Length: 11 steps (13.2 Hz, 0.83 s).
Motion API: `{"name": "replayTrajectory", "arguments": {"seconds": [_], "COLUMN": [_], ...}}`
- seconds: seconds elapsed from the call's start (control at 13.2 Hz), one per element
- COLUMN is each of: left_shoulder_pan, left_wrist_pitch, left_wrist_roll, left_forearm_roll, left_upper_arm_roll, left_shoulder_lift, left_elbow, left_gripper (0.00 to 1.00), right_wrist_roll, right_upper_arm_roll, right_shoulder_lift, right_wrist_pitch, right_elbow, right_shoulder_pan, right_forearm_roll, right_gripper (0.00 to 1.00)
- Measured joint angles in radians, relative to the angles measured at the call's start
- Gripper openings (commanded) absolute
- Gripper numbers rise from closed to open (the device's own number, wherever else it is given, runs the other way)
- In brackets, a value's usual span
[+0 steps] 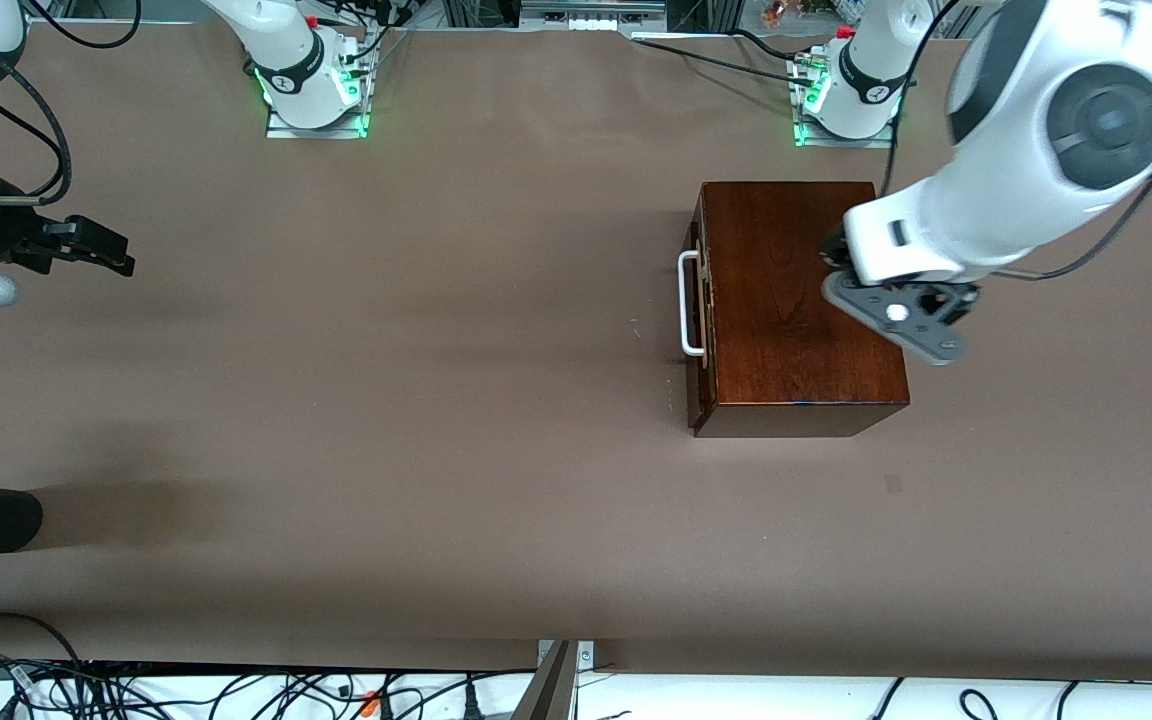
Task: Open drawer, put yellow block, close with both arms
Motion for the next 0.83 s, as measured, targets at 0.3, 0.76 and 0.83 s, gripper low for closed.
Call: {"name": "replayTrajectory", "arguments": {"seconds": [0.3, 0.76, 0.83], "left_shoulder_pan": [0.102, 0.197, 0.197], "left_wrist_pitch": [0.019, 0.150, 0.157], "left_wrist_roll": [-0.101, -0.332, -0.334], "left_forearm_roll": [0.001, 0.001, 0.001], "left_upper_arm_roll": [0.046, 0.046, 0.045], "left_shoulder_lift": [-0.086, -0.270, -0.285], "left_elbow": [-0.042, -0.263, -0.287], "left_gripper": [1.00, 1.00, 1.00], "right_wrist_roll": [0.000, 0.000, 0.000], "right_upper_arm_roll": [0.000, 0.000, 0.000], "right_shoulder_lift": [-0.010, -0.018, -0.018], "right_wrist_pitch": [-0.010, -0.016, -0.016], "right_elbow": [0.000, 0.000, 0.001], "right_shoulder_pan": [0.000, -0.001, -0.001], "right_forearm_roll": [0.000, 0.000, 0.000], "right_gripper": [1.00, 1.00, 1.00]}}
